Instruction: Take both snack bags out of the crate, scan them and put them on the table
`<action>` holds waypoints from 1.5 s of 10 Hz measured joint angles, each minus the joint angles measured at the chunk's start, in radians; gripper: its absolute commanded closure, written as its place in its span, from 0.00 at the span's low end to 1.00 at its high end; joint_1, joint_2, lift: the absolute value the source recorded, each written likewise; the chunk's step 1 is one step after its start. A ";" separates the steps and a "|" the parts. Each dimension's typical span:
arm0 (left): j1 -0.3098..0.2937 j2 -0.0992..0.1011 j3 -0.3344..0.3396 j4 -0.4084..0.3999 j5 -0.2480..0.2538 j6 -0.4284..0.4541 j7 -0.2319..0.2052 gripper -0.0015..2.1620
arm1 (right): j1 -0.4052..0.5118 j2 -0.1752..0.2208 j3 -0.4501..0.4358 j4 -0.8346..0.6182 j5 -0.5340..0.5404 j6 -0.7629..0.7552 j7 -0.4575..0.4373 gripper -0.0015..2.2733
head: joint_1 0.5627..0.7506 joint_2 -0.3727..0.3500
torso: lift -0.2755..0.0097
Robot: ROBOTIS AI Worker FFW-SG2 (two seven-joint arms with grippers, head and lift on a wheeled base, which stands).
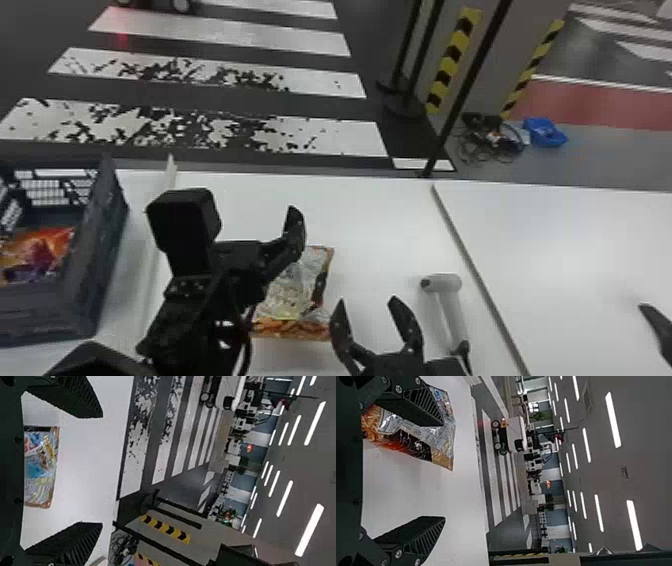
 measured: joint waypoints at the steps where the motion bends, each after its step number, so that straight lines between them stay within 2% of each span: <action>1: 0.023 0.022 0.010 -0.012 -0.064 -0.061 -0.011 0.01 | -0.002 0.000 0.000 0.000 -0.004 -0.002 0.000 0.07 | 0.70 0.29 | 0.64; 3: 0.076 0.073 0.065 -0.040 -0.149 -0.184 -0.056 0.01 | -0.003 0.000 -0.004 -0.004 -0.012 -0.003 0.000 0.07 | 0.70 0.36 | 0.64; 4: 0.102 0.088 0.090 -0.047 -0.178 -0.230 -0.077 0.01 | -0.003 0.000 -0.006 -0.010 -0.012 -0.003 0.001 0.07 | 0.70 0.40 | 0.64; 6: 0.161 0.109 0.143 -0.052 -0.240 -0.305 -0.088 0.01 | -0.001 0.001 -0.009 -0.025 -0.012 -0.003 0.002 0.07 | 0.70 0.45 | 0.64; 7: 0.189 0.116 0.165 -0.048 -0.256 -0.353 -0.101 0.01 | -0.001 0.002 -0.009 -0.032 -0.012 -0.004 0.006 0.07 | 0.70 0.48 | 0.64; 9: 0.261 0.128 0.218 -0.016 -0.274 -0.503 -0.112 0.01 | 0.000 0.007 -0.003 -0.047 -0.012 -0.007 0.011 0.07 | 0.70 0.54 | 0.64; 12: 0.311 0.131 0.259 0.062 -0.282 -0.689 -0.154 0.02 | 0.000 0.014 0.012 -0.080 0.000 -0.005 0.011 0.07 | 0.70 0.58 | 0.64; 15: 0.347 0.131 0.305 0.186 -0.275 -0.887 -0.280 0.04 | 0.004 0.014 0.027 -0.127 0.008 0.056 0.011 0.08 | 0.70 0.61 | 0.64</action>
